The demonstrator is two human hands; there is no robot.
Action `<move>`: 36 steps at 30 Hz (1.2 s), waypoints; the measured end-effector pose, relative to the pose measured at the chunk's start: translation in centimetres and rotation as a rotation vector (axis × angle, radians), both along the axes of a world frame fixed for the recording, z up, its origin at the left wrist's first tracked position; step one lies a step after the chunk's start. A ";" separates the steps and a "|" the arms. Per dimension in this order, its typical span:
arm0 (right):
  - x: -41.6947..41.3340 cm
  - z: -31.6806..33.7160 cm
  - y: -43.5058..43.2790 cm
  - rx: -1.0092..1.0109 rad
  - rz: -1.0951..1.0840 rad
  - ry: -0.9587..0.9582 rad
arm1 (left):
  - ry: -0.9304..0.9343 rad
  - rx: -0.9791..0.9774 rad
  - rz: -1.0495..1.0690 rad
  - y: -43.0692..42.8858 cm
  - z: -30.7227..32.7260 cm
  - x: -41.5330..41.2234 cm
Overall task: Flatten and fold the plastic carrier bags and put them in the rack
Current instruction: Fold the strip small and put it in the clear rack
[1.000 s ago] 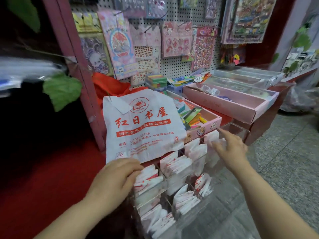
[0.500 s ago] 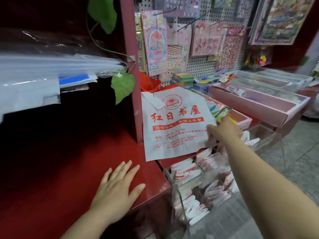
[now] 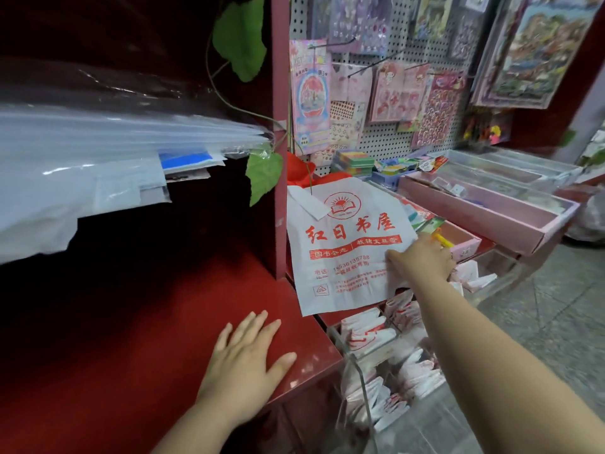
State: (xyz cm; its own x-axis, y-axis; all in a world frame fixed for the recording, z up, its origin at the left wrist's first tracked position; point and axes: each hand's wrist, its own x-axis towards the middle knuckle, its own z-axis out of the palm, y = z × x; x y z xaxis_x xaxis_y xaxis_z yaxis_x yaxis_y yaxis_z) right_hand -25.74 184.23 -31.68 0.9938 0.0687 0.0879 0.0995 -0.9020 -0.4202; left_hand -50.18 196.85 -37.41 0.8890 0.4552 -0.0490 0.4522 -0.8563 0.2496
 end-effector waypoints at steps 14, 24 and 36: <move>1.0 -0.1 0.2 0.029 0.097 0.089 | -0.042 0.011 0.012 0.3 -0.3 0.2; -4.7 0.9 -3.5 0.910 0.184 0.302 | -0.121 -0.036 0.007 -0.1 0.4 0.1; -9.1 0.1 -7.3 0.968 0.252 0.710 | -0.036 0.181 -0.297 -1.6 0.0 -2.9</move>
